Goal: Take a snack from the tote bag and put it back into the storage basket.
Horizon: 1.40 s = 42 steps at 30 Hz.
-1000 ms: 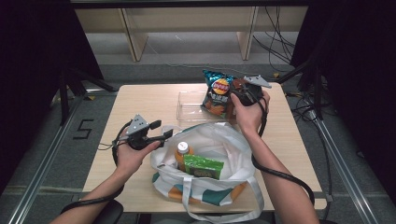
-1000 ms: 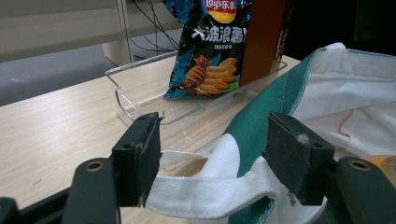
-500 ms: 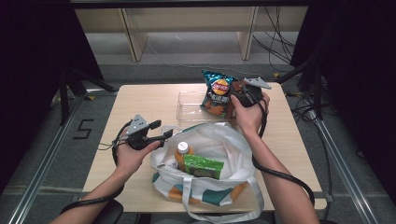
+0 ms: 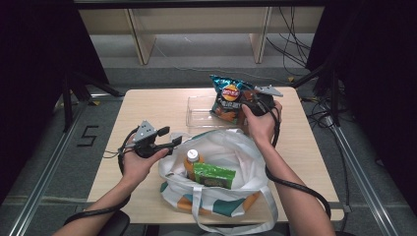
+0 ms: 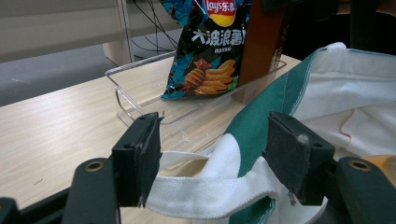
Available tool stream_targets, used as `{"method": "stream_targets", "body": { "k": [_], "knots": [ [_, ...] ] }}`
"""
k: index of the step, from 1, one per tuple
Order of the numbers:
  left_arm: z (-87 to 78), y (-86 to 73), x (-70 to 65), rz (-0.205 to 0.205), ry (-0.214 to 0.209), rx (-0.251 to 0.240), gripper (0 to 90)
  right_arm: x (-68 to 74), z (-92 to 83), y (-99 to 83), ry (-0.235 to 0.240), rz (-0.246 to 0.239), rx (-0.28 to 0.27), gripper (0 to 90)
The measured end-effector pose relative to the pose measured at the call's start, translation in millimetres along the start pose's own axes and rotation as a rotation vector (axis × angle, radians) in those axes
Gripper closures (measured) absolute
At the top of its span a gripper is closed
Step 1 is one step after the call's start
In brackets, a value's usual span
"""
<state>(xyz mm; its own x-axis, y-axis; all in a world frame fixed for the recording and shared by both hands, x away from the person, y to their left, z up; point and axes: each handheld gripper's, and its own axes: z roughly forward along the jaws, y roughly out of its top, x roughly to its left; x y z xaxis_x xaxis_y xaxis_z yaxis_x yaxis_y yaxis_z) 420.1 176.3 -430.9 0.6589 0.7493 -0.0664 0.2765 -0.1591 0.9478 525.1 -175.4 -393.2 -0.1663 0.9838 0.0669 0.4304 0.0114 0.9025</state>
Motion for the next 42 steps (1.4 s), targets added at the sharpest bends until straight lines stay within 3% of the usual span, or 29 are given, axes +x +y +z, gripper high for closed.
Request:
{"method": "stream_targets", "body": {
  "k": [3, 5, 7, 10, 14, 15, 16, 19, 20, 21, 22, 25, 27, 28, 32, 33, 36, 42],
  "knots": [
    [-0.3, 0.2, -0.4, 0.002, -0.001, -0.001, 35.5, -2.8, 0.6, 1.0, 0.01, -0.032, 0.0, 37.1],
    [-0.3, 0.2, -0.2, 0.0, -0.001, -0.002, 35.5, -2.0, 0.1, 0.5, 0.013, 0.015, 0.014, 33.1],
    [-0.3, 0.2, -0.1, 0.0, 0.0, -0.002, 35.5, -5.2, 1.0, 0.4, 0.022, 0.003, 0.014, 29.9],
    [-0.2, 0.2, -0.1, 0.0, -0.001, -0.002, 35.5, -5.0, -0.8, 0.3, 0.034, 0.042, 0.034, 27.3],
    [-0.2, 0.2, -0.1, 0.001, 0.0, -0.002, 35.5, -7.5, -4.2, -0.2, 0.046, 0.025, 0.043, 25.3],
    [-0.1, 0.1, -0.1, 0.0, 0.0, -0.001, 35.5, -10.2, -4.9, 0.0, 0.055, -0.004, 0.036, 24.5],
    [-0.1, 0.1, 0.0, 0.0, 0.0, 0.0, 35.5, -9.3, -6.3, -0.3, 0.056, 0.007, 0.042, 23.6],
    [-0.1, 0.3, -0.3, 0.001, 0.0, -0.001, 35.5, -10.3, -10.4, -0.8, 0.062, -0.004, 0.048, 23.1],
    [-0.2, 0.3, -0.3, 0.001, 0.0, -0.002, 35.5, -8.3, -13.1, -0.9, 0.069, 0.023, 0.062, 23.1],
    [-0.2, 0.3, -0.3, 0.001, 0.001, -0.002, 35.5, -11.9, -13.3, -0.7, 0.073, -0.02, 0.049, 23.1],
    [-0.2, 0.3, -0.2, 0.001, 0.001, -0.001, 35.5, -12.6, -14.7, -0.9, 0.077, -0.028, 0.045, 23.1],
    [-0.4, 0.5, -0.2, 0.002, 0.002, -0.002, 35.5, -8.7, -22.3, -0.9, 0.081, 0.021, 0.057, 23.1],
    [-0.4, 0.5, -0.2, 0.002, 0.001, -0.002, 35.5, -12.5, -25.0, -1.5, 0.096, -0.018, 0.04, 23.4],
    [-0.3, 0.3, -0.1, 0.001, 0.001, -0.002, 35.5, -11.4, -27.5, -2.4, 0.089, 0.0, 0.047, 23.6],
    [-0.2, 0.5, -0.4, 0.002, 0.001, -0.002, 35.5, -15.5, -34.6, -4.1, 0.113, -0.012, 0.044, 24.4],
    [-0.1, 0.5, -0.5, 0.002, 0.001, -0.002, 35.5, -12.4, -38.7, -4.5, 0.1, 0.026, 0.057, 24.6],
    [0.1, 0.4, -0.5, 0.001, 0.002, 0.0, 35.5, -16.9, -43.1, -4.5, 0.106, -0.033, 0.032, 25.3],
    [-0.4, 0.7, -0.5, 0.002, 0.003, -0.002, 35.5, -16.3, -52.6, -6.2, 0.125, -0.012, 0.033, 27.5]
  ]
}}
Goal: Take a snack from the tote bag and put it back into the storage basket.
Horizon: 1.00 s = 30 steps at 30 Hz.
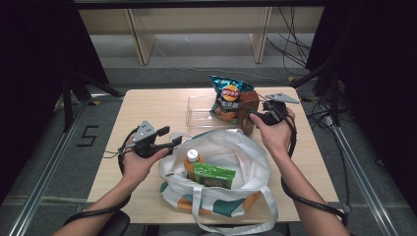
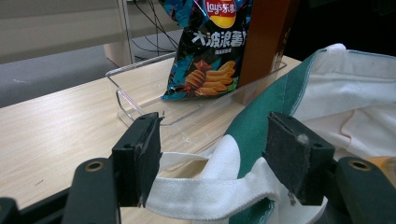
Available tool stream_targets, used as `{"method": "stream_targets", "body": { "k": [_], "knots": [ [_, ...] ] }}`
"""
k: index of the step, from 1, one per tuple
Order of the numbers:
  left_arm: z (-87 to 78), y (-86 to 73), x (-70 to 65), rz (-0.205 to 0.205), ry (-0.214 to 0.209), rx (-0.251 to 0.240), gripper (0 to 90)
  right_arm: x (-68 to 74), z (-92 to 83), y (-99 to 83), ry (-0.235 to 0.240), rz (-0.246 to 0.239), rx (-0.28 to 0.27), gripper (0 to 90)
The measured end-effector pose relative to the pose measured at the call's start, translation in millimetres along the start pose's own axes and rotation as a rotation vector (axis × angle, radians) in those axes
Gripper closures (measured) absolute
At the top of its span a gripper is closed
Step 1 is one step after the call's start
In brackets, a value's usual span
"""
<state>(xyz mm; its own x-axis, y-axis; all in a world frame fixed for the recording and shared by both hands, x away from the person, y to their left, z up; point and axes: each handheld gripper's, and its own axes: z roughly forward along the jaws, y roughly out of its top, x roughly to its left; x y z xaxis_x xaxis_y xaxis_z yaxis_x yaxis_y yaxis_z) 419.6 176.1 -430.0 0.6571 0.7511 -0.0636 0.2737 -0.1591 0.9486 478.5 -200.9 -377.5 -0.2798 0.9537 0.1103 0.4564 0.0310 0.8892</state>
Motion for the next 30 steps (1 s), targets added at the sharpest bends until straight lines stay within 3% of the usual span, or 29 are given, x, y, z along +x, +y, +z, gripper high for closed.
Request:
{"method": "stream_targets", "body": {
  "k": [1, 2, 5, 10, 12, 16, 17, 18, 19, 20, 25, 26, 28, 30],
  "knots": [
    [0.0, -0.1, 0.1, 0.0, 0.0, 0.0, 35.5, 0.8, -2.1, -0.6, -0.002, 0.003, 0.008, 27.9],
    [0.1, -0.2, 0.2, -0.001, 0.0, 0.0, 35.5, -1.0, -3.1, -1.2, 0.001, -0.024, 0.001, 28.7],
    [0.3, -0.2, 0.3, -0.001, 0.0, 0.001, 35.6, 3.5, -7.7, -4.3, 0.006, -0.001, 0.014, 31.9],
    [0.4, -0.4, 0.3, -0.002, 0.0, 0.001, 35.5, 2.1, -10.3, -7.5, 0.03, -0.051, 0.003, 35.4],
    [0.3, -0.4, 0.3, -0.001, 0.0, 0.001, 35.6, 5.7, -12.9, -8.6, 0.036, -0.022, 0.011, 36.3],
    [0.2, -0.5, 0.7, 0.0, 0.001, 0.003, 35.6, 4.5, -17.4, -10.5, 0.054, -0.058, 0.013, 37.9],
    [0.2, -0.5, 0.6, 0.0, 0.001, 0.002, 35.5, 7.8, -19.5, -11.5, 0.047, -0.029, 0.017, 38.5],
    [0.3, -0.4, 0.4, 0.0, 0.001, 0.002, 35.6, 6.2, -20.4, -12.1, 0.054, -0.057, 0.005, 39.3],
    [0.4, -0.5, 0.2, -0.001, 0.001, 0.002, 35.6, 9.0, -23.1, -12.7, 0.056, -0.029, 0.015, 40.4],
    [0.4, -0.5, 0.1, 0.0, 0.001, 0.003, 35.5, 6.5, -24.9, -12.4, 0.069, -0.061, 0.02, 41.3],
    [0.8, -0.8, 0.1, 0.0, 0.002, 0.007, 35.6, 9.1, -35.3, -15.7, 0.094, -0.061, -0.015, 45.9],
    [0.8, -0.8, 0.1, 0.0, 0.002, 0.008, 35.6, 11.5, -38.5, -16.4, 0.093, -0.036, -0.007, 46.7],
    [0.7, -0.8, 0.1, 0.0, 0.002, 0.008, 35.6, 9.4, -39.8, -17.3, 0.111, -0.086, -0.023, 47.2],
    [0.7, -0.8, 0.0, 0.0, 0.002, 0.007, 35.6, 12.5, -43.6, -19.1, 0.126, -0.072, -0.008, 47.8]
  ]
}}
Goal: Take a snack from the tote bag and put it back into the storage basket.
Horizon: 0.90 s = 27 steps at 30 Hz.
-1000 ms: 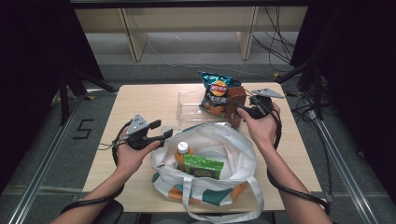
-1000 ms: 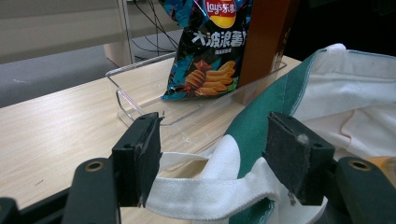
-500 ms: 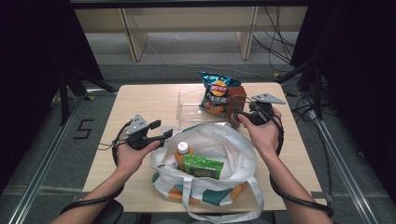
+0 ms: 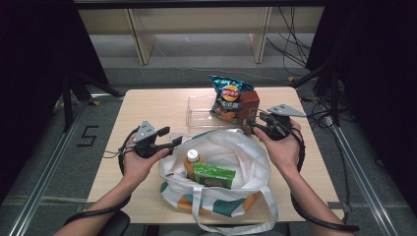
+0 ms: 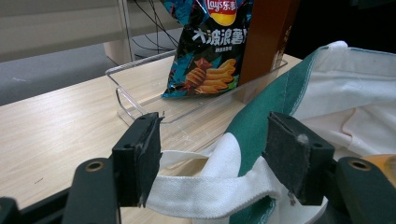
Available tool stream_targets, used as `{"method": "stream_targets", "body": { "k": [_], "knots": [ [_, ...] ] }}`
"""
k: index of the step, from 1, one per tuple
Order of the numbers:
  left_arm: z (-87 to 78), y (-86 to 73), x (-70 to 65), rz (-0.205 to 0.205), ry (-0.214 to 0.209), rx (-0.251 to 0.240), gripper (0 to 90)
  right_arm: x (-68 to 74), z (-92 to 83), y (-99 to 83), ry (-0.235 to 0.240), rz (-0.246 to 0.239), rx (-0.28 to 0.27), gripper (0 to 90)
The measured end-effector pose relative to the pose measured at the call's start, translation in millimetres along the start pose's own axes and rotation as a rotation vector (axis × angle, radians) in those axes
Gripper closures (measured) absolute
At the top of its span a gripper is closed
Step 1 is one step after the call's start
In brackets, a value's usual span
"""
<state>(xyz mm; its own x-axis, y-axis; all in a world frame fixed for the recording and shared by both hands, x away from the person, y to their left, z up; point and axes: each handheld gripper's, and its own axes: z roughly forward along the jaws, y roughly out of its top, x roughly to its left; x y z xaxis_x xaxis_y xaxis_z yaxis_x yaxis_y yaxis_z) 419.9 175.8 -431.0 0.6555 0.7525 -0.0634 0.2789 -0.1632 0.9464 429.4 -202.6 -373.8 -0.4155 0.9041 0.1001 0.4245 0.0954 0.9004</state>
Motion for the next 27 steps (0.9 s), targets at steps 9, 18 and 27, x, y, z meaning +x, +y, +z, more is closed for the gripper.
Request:
{"method": "stream_targets", "body": {
  "k": [9, 18, 27],
  "knots": [
    [0.1, 0.1, -0.4, 0.001, -0.001, -0.001, 35.6, 5.9, -6.9, -7.6, 0.071, -0.031, 0.024, 48.6],
    [0.1, -0.1, -0.2, 0.0, -0.001, 0.0, 35.6, 15.6, -11.5, -16.7, 0.115, -0.059, 0.038, 48.6],
    [1.1, -0.8, 0.8, -0.005, -0.005, -0.007, 35.6, 23.8, -16.7, -27.4, 0.242, -0.092, 0.062, 48.4]
  ]
}}
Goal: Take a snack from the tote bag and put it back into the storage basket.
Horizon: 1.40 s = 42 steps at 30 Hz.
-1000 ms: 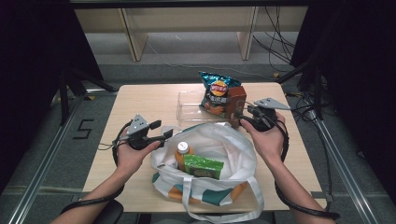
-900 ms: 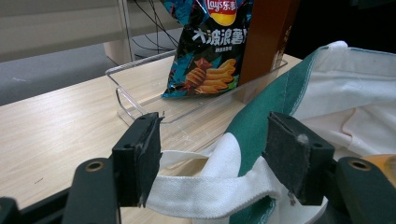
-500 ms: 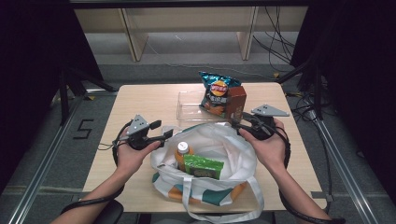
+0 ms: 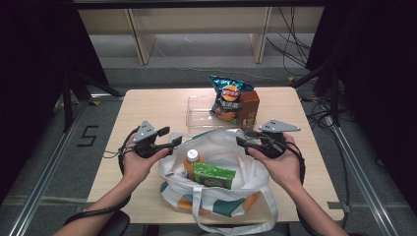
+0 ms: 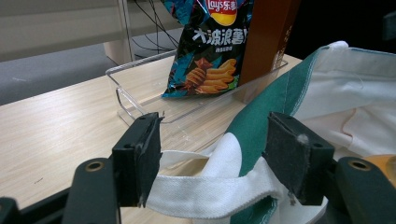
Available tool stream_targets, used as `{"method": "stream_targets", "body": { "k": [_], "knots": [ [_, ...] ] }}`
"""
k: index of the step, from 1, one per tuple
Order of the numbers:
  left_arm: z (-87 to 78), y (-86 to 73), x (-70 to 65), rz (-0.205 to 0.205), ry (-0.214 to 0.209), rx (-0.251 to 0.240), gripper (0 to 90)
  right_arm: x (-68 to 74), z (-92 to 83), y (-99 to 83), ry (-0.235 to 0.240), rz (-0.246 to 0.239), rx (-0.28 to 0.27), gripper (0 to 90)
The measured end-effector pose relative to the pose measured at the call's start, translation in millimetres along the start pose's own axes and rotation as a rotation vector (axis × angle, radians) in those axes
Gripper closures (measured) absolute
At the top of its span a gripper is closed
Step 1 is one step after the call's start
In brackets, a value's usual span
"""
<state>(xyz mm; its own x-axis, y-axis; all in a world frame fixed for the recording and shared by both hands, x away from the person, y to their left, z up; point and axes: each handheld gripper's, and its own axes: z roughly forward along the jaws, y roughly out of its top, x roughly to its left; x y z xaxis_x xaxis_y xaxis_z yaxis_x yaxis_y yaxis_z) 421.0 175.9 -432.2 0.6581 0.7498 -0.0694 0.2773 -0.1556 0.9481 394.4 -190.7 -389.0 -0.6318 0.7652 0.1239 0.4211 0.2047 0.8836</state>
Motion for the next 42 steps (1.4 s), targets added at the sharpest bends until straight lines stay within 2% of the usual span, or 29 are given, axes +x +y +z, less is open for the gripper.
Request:
{"method": "stream_targets", "body": {
  "k": [2, 4, 5, 8, 9, 10, 11, 13, 14, 15, 16, 17, 18, 19, 21, 22, 23, 25, 26, 28, 31, 33, 34, 35, 36, 37, 38, 39, 42],
  "knots": [
    [0.0, -0.1, 0.2, -0.001, -0.001, 0.0, 35.6, 0.8, -1.3, -2.3, 0.034, -0.044, 0.006, 48.3],
    [-0.4, 0.0, 0.2, 0.0, 0.006, 0.006, 35.6, 4.9, -4.5, -4.6, 0.066, -0.015, 0.019, 48.3],
    [-0.2, -0.1, 0.3, 0.001, 0.006, 0.006, 35.6, 7.6, -7.3, -6.1, 0.062, -0.005, 0.029, 48.2],
    [-0.1, 0.0, 0.1, 0.0, 0.006, 0.006, 35.6, 9.3, -10.2, -9.2, 0.105, -0.012, 0.027, 48.2],
    [-0.1, 0.1, -0.1, 0.0, 0.006, 0.004, 35.6, 9.9, -10.1, -10.1, 0.114, -0.027, 0.011, 48.2],
    [-0.2, 0.1, -0.2, 0.001, 0.005, 0.004, 35.6, 12.1, -11.9, -10.7, 0.121, -0.015, 0.03, 48.2],
    [-0.2, 0.0, -0.3, 0.001, 0.004, 0.005, 35.6, 12.2, -12.1, -11.1, 0.123, -0.039, 0.016, 48.2],
    [0.0, -0.1, -0.2, 0.004, 0.003, 0.006, 35.6, 16.6, -12.7, -13.2, 0.147, -0.01, 0.021, 48.2],
    [0.0, -0.2, -0.2, 0.003, 0.002, 0.006, 35.6, 16.4, -14.2, -13.2, 0.142, -0.039, 0.03, 48.2],
    [-0.3, -0.2, -0.3, 0.005, 0.004, 0.011, 35.6, 19.9, -14.3, -14.7, 0.158, -0.006, 0.026, 48.2],
    [0.0, -0.7, 0.0, 0.004, 0.001, 0.006, 35.7, 19.3, -14.2, -15.1, 0.17, -0.03, 0.024, 48.1],
    [-0.2, -0.9, 0.3, 0.003, 0.002, 0.008, 35.7, 22.7, -17.4, -16.0, 0.161, -0.003, 0.046, 48.1],
    [-0.3, -1.0, 0.5, 0.001, 0.002, 0.009, 35.7, 21.4, -15.6, -16.8, 0.175, -0.031, 0.021, 48.0],
    [-0.2, -1.1, 0.9, 0.0, 0.001, 0.006, 35.7, 23.0, -17.9, -17.2, 0.171, -0.021, 0.04, 48.0],
    [-0.2, -1.3, 1.3, 0.002, 0.001, 0.007, 35.7, 24.0, -17.2, -18.9, 0.196, -0.016, 0.021, 47.9],
    [-0.3, -1.4, 1.4, 0.001, 0.001, 0.007, 35.7, 24.3, -17.9, -19.4, 0.199, -0.027, 0.023, 47.8],
    [-0.3, -1.4, 1.3, 0.001, 0.0, 0.007, 35.7, 26.2, -19.8, -19.9, 0.194, -0.009, 0.038, 47.7],
    [-0.5, -1.1, 1.0, 0.0, 0.001, 0.005, 35.7, 25.4, -19.9, -20.4, 0.198, -0.035, 0.029, 47.4],
    [-0.7, -1.0, 0.7, 0.002, 0.001, 0.005, 35.7, 25.8, -19.8, -20.5, 0.21, -0.034, 0.034, 47.3],
    [-0.5, -1.3, 0.3, 0.002, -0.004, -0.002, 35.7, 26.8, -20.9, -21.4, 0.205, -0.024, 0.037, 47.0],
    [-1.1, -0.9, 0.0, 0.006, 0.003, 0.003, 35.6, 28.3, -20.8, -22.1, 0.208, -0.023, 0.016, 46.4],
    [-0.9, -0.5, 0.0, 0.005, 0.004, 0.003, 35.7, 27.1, -20.4, -22.5, 0.219, -0.048, 0.01, 46.2],
    [-0.3, -0.6, 0.0, 0.004, -0.001, -0.001, 35.7, 29.6, -23.6, -22.9, 0.21, -0.007, 0.038, 46.0],
    [-0.6, -0.4, -0.3, 0.006, 0.003, 0.005, 35.7, 29.6, -24.0, -22.8, 0.217, -0.003, 0.041, 45.9],
    [-0.4, -0.3, -0.1, 0.007, 0.002, 0.004, 35.7, 28.8, -22.6, -23.2, 0.231, -0.014, 0.028, 45.8],
    [-0.4, -0.3, 0.0, 0.007, 0.003, 0.005, 35.7, 27.3, -22.4, -23.0, 0.228, -0.051, 0.024, 45.6],
    [-0.6, -0.3, 0.2, 0.005, 0.004, 0.005, 35.7, 27.7, -22.4, -22.8, 0.235, -0.058, 0.018, 45.5],
    [-0.4, -0.6, 0.9, 0.005, 0.0, -0.001, 35.7, 30.6, -23.6, -23.1, 0.246, -0.02, 0.036, 45.5],
    [-1.9, 0.7, 0.7, 0.003, 0.012, 0.002, 35.6, 32.0, -19.1, -23.5, 0.28, -0.043, 0.021, 45.3]
  ]
}}
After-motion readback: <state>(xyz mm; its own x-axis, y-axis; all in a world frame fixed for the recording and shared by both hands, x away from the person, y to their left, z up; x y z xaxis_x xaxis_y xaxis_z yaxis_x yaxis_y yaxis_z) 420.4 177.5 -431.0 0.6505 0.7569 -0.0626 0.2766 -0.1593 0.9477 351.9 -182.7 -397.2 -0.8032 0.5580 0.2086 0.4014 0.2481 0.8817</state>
